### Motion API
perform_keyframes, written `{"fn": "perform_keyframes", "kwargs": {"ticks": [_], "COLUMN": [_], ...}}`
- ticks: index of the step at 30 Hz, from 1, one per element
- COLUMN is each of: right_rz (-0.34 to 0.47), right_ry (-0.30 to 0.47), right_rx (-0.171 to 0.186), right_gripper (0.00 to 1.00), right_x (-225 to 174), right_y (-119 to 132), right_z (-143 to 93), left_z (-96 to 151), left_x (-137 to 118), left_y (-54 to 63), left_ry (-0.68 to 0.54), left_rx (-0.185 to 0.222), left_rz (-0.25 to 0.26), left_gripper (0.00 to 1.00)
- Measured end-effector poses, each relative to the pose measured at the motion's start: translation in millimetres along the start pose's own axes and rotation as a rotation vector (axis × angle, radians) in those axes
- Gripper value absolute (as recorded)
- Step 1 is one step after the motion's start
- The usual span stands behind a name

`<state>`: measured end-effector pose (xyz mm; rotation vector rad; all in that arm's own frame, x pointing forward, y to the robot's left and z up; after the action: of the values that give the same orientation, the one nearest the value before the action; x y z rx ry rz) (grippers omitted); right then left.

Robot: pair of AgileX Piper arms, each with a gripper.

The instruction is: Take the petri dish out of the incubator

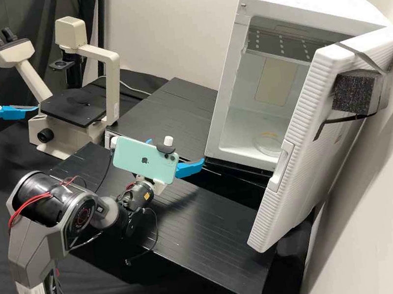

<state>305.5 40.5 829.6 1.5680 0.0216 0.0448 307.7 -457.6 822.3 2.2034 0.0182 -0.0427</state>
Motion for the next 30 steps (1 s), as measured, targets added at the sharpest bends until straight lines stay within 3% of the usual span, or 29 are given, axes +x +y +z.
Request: {"fn": "perform_keyframes", "kwargs": {"ticks": [13, 22, 30], "right_rz": [0.009, 0.173, 0.291], "right_ry": [0.001, -0.017, -0.039], "right_rx": [0.003, 0.072, 0.043], "right_gripper": [1.00, 1.00, 1.00], "right_x": [-13, -43, -25], "right_y": [5, 48, 83], "right_z": [11, 49, 70], "left_z": [0, 0, 0], "left_x": [0, 0, 0], "left_y": [0.0, 0.0, 0.0], "left_ry": [0.000, 0.000, 0.000], "left_rx": [0.000, 0.000, 0.000], "left_rz": [0.000, 0.000, 0.000], "left_gripper": [1.00, 1.00, 1.00]}}
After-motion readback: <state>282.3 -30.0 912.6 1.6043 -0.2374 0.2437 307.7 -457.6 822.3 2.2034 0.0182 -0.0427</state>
